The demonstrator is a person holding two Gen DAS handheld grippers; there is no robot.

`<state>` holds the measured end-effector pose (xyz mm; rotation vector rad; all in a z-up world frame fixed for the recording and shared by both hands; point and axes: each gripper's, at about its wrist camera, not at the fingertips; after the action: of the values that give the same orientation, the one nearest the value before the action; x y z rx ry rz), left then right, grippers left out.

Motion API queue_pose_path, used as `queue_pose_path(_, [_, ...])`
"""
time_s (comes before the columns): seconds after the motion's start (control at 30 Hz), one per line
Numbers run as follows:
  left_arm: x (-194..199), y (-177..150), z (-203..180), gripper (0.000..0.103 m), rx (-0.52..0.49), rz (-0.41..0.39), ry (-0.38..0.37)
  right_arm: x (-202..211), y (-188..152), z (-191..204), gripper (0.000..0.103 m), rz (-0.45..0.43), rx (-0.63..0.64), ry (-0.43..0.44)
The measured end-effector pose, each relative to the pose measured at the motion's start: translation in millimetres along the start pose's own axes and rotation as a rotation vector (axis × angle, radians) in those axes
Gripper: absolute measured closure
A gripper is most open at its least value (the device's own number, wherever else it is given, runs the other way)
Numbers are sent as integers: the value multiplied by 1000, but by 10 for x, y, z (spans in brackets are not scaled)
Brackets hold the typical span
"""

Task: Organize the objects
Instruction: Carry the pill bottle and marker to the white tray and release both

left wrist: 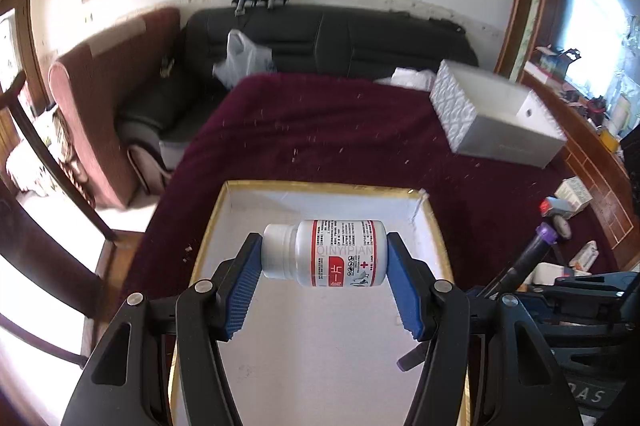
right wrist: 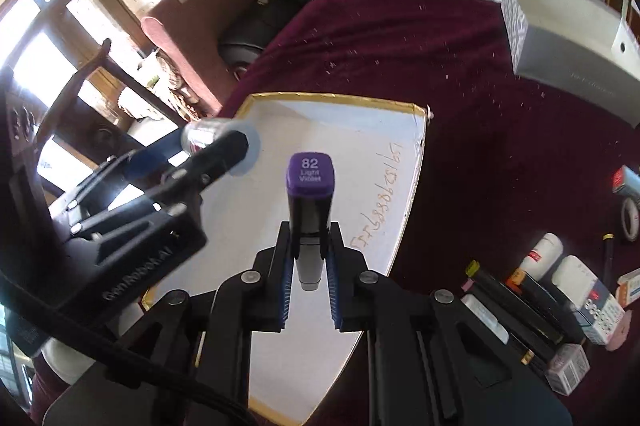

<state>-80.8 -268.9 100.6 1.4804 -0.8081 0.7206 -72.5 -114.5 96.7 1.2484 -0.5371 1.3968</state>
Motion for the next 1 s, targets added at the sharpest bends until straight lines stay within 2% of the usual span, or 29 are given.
queue_pose_path(0.07, [-238,18,35,48,14,32,0,-147,106,-93,90,22,-20,-9])
queue_pose_path(0.33, [-720,131,65,48,22,103,57,-529,571,-291,89,71,-80,-17])
queue_pose_path(0.4, [-822,189,55,48,20,116,77,-632,649,-300,90,86,-78,-48])
queue_pose_path(0.6, [-1106,252,73,48,41,158,85,-874,727,-398,90,117,-94,-71])
queue_pose_path(0.67, [-1118,254,34,48,30,146,96,-934,731,-447,90,125,-101,-75])
queue_pose_path(0.87, [-1144,287,2,48,37,130,94,-930,740,-505,92,112,-101,-71])
queue_pose_path(1.0, [-1223,282,45,47,80,163,61,-912,730,-512,92,104,-101,-56])
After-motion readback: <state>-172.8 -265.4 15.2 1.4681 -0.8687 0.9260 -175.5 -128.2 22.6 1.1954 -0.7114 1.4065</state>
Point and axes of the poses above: each gripper's, at about its wrist camera, not at the fingertips, and x roughly against the way its jaws point, z to its left, y to its top, and after that the axes turned 10 degrees about z, right-handed
